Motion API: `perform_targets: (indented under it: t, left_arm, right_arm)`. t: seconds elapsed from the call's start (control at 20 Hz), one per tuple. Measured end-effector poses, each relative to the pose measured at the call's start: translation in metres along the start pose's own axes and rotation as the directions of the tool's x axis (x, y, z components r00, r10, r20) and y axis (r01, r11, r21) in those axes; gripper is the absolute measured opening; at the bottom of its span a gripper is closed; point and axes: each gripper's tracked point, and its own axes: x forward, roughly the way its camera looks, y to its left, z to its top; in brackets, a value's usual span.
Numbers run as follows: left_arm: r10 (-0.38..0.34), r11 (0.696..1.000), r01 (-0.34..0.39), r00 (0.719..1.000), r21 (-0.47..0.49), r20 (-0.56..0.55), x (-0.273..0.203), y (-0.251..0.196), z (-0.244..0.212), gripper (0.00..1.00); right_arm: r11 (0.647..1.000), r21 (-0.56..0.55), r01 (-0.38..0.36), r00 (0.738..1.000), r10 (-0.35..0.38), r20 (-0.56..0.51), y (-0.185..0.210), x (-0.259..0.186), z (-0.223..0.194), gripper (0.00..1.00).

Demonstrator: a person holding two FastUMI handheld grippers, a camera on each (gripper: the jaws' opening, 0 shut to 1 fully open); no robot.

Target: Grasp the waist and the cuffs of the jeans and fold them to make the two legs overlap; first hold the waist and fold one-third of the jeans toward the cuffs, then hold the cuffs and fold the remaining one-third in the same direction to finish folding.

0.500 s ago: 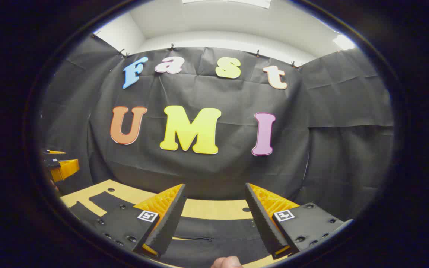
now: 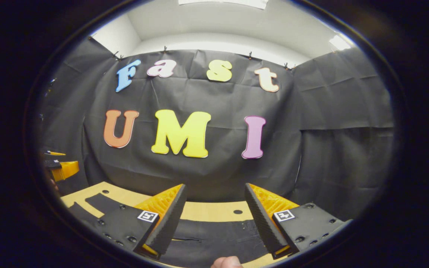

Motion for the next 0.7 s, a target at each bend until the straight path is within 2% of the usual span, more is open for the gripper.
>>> perform_targets:
  t: [0.35,0.45,0.7]
  left_arm:
    - [0.031,0.999,-0.031,0.999,0.009,0.020,-0.004,0.015,0.004,0.98]
    - [0.041,0.999,-0.041,0.999,0.000,0.013,-0.006,0.018,0.002,0.98]
    - [0.074,0.997,-0.074,0.997,-0.005,-0.017,-0.012,0.027,-0.007,0.98]
  right_arm:
    - [1.000,0.002,-0.026,1.000,0.026,-0.005,0.007,-0.001,-0.009,0.94]
    - [0.999,0.008,-0.034,0.999,0.035,-0.011,0.006,0.001,-0.008,0.96]
    - [0.998,0.008,-0.063,0.998,0.063,-0.022,0.012,0.011,-0.013,0.94]
